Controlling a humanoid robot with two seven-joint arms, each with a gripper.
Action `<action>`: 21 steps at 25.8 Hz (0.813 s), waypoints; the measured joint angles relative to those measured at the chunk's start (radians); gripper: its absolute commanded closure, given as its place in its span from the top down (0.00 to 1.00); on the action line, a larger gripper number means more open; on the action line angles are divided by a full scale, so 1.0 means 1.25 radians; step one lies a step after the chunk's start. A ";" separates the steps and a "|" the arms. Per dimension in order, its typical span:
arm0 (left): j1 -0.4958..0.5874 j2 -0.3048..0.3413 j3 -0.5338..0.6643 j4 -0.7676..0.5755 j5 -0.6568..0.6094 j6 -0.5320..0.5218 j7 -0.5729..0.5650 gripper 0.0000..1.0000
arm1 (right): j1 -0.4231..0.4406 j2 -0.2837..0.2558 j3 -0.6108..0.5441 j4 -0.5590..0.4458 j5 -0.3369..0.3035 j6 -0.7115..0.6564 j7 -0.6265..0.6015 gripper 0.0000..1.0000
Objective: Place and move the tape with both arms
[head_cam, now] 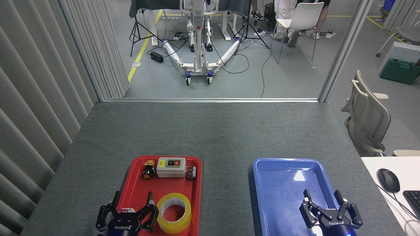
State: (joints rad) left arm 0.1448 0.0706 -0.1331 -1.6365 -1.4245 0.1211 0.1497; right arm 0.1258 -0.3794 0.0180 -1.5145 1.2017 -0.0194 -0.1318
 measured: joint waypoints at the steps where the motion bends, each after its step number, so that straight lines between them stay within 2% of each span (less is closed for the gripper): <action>1: 0.001 0.000 0.000 0.000 0.000 0.000 0.000 1.00 | 0.000 0.000 0.000 -0.002 0.000 0.000 0.000 1.00; 21: 0.003 0.004 -0.003 -0.017 0.001 0.011 -0.020 1.00 | 0.033 0.004 -0.004 -0.052 -0.001 -0.004 -0.002 1.00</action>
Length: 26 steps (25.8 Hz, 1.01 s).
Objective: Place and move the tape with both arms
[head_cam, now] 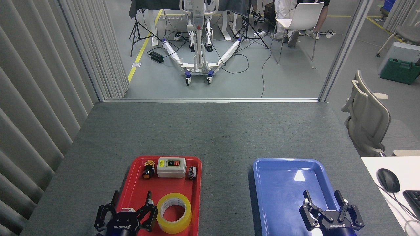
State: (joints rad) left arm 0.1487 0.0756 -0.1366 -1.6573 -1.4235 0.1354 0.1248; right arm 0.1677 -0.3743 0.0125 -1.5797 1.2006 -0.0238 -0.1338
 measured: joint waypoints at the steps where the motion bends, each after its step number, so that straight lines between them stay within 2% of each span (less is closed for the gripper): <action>1: 0.000 0.000 0.000 0.000 0.000 0.001 0.000 1.00 | 0.001 0.000 0.000 -0.001 0.000 0.001 0.000 1.00; 11: -0.015 -0.014 -0.001 0.000 0.016 0.001 -0.012 1.00 | 0.019 0.009 -0.014 -0.023 0.002 0.006 -0.004 1.00; 14: -0.040 -0.028 -0.002 -0.003 0.021 -0.006 -0.061 1.00 | 0.021 0.009 -0.017 -0.026 0.002 0.006 -0.006 1.00; 16: -0.070 -0.030 -0.003 -0.003 0.041 -0.008 -0.142 1.00 | 0.021 0.009 -0.019 -0.027 0.003 0.006 -0.007 1.00; 22: -0.178 -0.005 -0.008 -0.007 0.197 -0.017 -0.503 1.00 | 0.024 0.010 -0.036 -0.027 0.012 -0.001 -0.007 1.00; 26: -0.241 0.016 -0.016 -0.004 0.235 -0.018 -0.714 1.00 | 0.025 0.010 -0.040 -0.027 0.021 -0.002 -0.007 1.00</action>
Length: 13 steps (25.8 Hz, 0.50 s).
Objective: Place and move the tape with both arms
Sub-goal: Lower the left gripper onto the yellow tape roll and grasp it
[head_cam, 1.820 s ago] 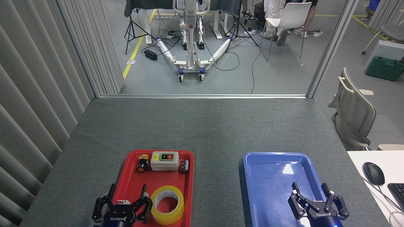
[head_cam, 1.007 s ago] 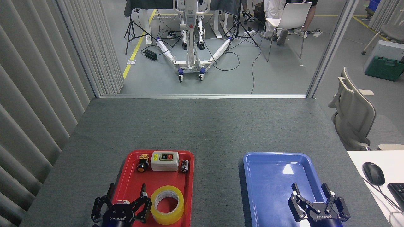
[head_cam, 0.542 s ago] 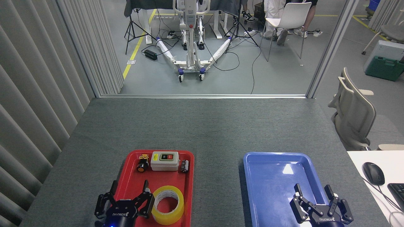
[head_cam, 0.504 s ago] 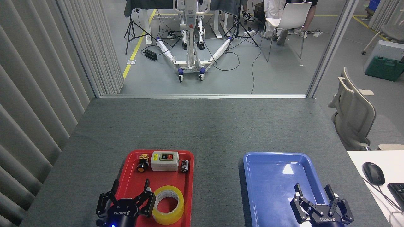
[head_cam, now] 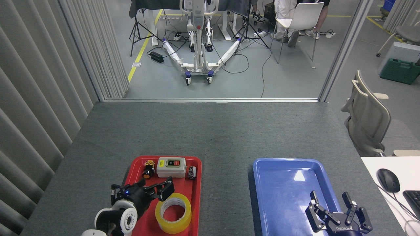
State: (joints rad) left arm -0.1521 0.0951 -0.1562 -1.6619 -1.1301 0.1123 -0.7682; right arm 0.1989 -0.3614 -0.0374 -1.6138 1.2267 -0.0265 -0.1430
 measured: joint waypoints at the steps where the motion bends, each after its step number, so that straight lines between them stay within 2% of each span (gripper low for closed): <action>1: -0.018 0.007 -0.008 0.002 0.004 0.000 -0.060 1.00 | 0.000 0.000 0.000 0.000 0.001 0.000 0.000 1.00; 8: -0.148 0.026 -0.050 0.079 0.013 0.002 -0.488 1.00 | 0.000 0.001 -0.001 0.000 0.003 0.000 -0.001 1.00; 10: -0.171 0.027 -0.055 0.113 0.013 0.005 -0.558 1.00 | 0.000 0.001 -0.002 0.001 0.004 0.000 -0.001 1.00; 13: -0.188 0.026 -0.059 0.139 0.013 0.005 -0.598 1.00 | 0.000 0.003 -0.008 0.001 0.011 -0.010 -0.001 1.00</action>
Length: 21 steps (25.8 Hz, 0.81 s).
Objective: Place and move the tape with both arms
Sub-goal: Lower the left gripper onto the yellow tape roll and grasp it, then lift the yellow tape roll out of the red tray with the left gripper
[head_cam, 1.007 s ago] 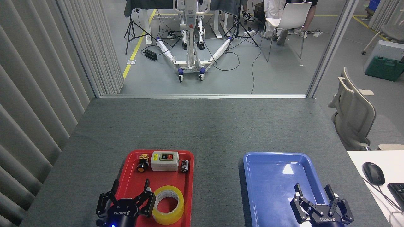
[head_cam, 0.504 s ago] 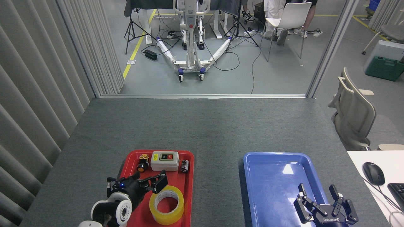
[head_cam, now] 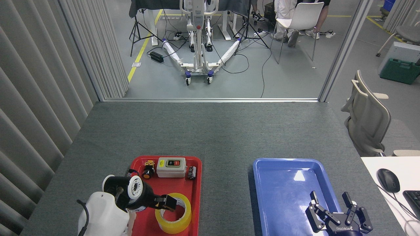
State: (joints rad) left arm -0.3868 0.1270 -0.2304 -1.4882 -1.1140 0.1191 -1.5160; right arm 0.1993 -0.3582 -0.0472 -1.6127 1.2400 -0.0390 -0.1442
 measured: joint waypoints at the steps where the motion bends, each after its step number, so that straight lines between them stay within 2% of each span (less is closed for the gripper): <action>1: -0.005 0.000 -0.001 0.005 0.000 0.000 -0.006 1.00 | 0.000 0.001 -0.005 0.000 0.002 -0.005 0.000 1.00; 12: -0.060 0.001 -0.030 0.113 -0.009 0.005 -0.016 1.00 | -0.001 0.011 -0.022 0.000 0.010 -0.023 0.000 1.00; 14: -0.069 0.001 -0.038 0.135 -0.011 0.003 -0.015 0.94 | -0.001 0.012 -0.022 0.001 0.011 -0.025 0.000 1.00; 16: -0.076 0.000 -0.045 0.153 -0.011 0.000 -0.011 0.84 | -0.001 0.013 -0.022 0.001 0.012 -0.026 0.000 1.00; 19: -0.082 -0.004 -0.050 0.177 -0.012 -0.003 -0.001 0.79 | -0.002 0.014 -0.021 0.006 0.016 -0.026 -0.001 1.00; 21: -0.083 -0.006 -0.052 0.194 -0.012 -0.005 0.008 0.72 | -0.004 0.014 -0.021 0.010 0.017 -0.026 -0.002 1.00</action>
State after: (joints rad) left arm -0.4904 0.1198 -0.2956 -1.2452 -1.1289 0.1130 -1.5059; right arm 0.1938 -0.3407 -0.0733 -1.6007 1.2607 -0.0717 -0.1468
